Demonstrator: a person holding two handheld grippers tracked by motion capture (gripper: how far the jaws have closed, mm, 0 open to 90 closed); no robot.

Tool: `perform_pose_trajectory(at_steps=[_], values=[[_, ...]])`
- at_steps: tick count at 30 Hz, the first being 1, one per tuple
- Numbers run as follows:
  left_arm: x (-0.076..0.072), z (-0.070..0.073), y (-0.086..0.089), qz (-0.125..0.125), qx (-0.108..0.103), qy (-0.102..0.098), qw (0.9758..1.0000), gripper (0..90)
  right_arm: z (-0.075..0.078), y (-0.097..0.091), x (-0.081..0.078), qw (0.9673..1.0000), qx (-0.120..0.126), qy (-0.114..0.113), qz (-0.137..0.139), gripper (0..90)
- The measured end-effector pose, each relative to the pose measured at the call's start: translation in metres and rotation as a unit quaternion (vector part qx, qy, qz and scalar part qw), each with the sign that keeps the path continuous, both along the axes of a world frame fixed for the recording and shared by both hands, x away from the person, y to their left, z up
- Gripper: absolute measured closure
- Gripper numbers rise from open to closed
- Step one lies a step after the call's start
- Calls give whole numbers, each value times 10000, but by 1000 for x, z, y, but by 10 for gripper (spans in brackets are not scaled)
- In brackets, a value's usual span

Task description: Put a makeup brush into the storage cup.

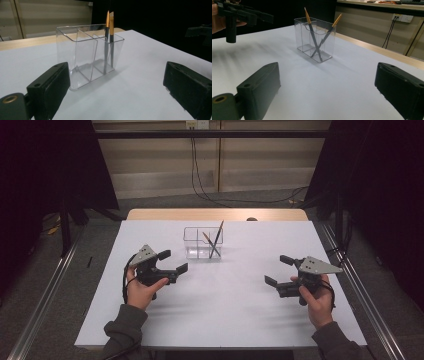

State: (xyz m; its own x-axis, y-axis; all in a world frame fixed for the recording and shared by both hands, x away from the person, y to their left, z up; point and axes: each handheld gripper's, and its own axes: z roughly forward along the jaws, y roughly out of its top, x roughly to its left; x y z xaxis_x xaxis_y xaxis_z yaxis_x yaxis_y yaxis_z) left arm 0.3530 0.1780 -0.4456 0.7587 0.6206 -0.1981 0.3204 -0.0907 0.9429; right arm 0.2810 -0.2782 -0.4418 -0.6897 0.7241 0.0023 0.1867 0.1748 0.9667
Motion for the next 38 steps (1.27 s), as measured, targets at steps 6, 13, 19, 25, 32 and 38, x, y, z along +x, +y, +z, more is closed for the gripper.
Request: perform_pose_trajectory(at_steps=[6,13,19,25,32,38], values=[[-3,0,2,-12,49,6,10000,70,0,-1,0,10000,-8,-6,-9,57],[-6,1,4,38,102,-10,9999,69,0,-1,0,10000,3,4,-7,57],[-9,3,7,34,55,-69,10000,65,0,-3,0,10000,7,-3,-42,57],[-12,8,14,121,93,-150,9998,65,0,-2,0,10000,19,1,-40,57],[-14,11,17,201,20,-184,9996,65,0,-2,0,10000,12,20,-50,57],[-14,11,15,137,43,-213,9997,64,-1,-2,1,10000,1,11,-32,57]])
